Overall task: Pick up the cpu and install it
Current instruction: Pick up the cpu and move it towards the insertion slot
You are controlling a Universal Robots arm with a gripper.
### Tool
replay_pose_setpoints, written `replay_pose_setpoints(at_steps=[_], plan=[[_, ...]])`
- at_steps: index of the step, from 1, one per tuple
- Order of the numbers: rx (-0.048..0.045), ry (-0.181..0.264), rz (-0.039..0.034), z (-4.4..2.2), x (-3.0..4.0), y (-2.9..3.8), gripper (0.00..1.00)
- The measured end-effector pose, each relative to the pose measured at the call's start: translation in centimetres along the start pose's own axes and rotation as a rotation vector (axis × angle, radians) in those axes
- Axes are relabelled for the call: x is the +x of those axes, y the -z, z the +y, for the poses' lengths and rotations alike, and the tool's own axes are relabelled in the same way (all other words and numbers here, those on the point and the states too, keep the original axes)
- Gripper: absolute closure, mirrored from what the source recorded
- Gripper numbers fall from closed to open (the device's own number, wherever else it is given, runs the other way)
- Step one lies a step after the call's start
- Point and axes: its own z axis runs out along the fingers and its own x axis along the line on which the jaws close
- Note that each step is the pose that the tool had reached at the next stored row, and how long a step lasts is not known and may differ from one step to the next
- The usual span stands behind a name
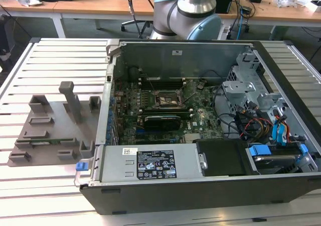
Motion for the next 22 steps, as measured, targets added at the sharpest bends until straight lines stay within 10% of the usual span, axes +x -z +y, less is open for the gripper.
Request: replay_pose_setpoints(at_steps=[15, 16, 18, 22], plan=[[0.0092, 0.000, 0.0004, -0.11, -0.07, 3.26, 0.45], [0.0032, 0.000, 0.0000, -0.11, -0.06, 3.28, 0.45], [-0.0499, -0.001, -0.0028, -0.11, -0.07, 3.29, 0.45], [-0.0521, -0.001, -0.0029, -0.11, -0.07, 3.29, 0.45]])
